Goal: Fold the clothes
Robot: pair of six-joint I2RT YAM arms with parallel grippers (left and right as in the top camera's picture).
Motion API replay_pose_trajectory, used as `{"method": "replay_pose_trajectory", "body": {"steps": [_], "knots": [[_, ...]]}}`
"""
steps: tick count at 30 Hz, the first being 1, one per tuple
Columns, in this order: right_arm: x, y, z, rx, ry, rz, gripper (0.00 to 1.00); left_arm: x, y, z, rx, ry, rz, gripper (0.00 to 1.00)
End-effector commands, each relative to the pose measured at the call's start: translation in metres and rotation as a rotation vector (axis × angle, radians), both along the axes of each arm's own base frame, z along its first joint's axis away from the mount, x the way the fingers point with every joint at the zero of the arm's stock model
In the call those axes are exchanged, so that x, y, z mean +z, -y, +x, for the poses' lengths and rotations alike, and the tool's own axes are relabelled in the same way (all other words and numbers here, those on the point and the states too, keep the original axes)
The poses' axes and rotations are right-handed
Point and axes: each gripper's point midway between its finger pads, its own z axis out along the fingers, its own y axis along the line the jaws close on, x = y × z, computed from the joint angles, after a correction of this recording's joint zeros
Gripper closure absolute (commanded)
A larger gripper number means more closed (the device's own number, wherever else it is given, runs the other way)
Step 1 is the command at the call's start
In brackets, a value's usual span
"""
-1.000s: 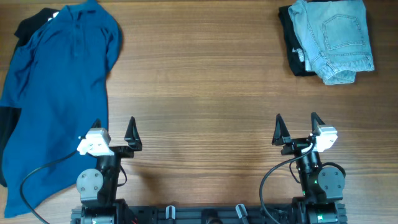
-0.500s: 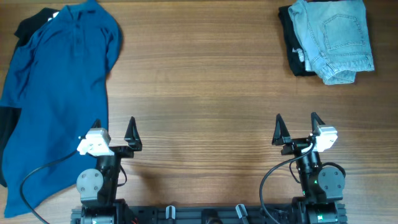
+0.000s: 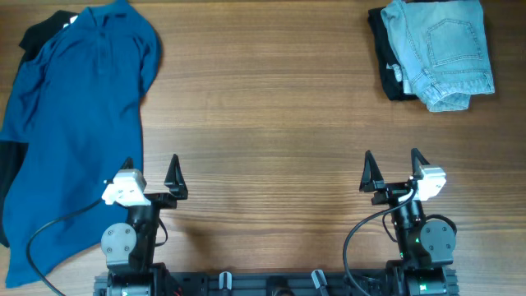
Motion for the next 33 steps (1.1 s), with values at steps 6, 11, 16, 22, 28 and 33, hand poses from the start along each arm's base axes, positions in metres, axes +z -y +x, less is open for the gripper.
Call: {"method": "replay_pose_trajectory", "body": {"steps": [6,11,16,22,28,33], "knots": [[0.002,0.001,0.0,-0.008,0.011,-0.009,0.0,-0.002,-0.003,0.0,0.012,-0.001,0.019,0.0],[0.002,0.001,0.0,-0.009,0.011,-0.01,0.0,-0.002,-0.003,0.0,0.012,-0.001,0.019,0.0],[0.003,0.002,0.0,-0.016,0.011,0.029,0.0,-0.002,-0.003,0.0,0.012,0.0,0.02,0.0],[0.007,0.001,0.0,-0.01,0.026,0.049,0.0,0.001,0.006,0.0,-0.037,0.013,0.013,0.0],[0.026,-0.008,-0.002,0.043,0.106,-0.055,0.0,0.013,0.01,-0.001,-0.055,0.042,-0.064,0.0],[0.046,-0.009,0.001,0.046,0.095,-0.086,0.0,0.049,0.01,-0.007,-0.054,0.087,-0.085,0.0]]}}
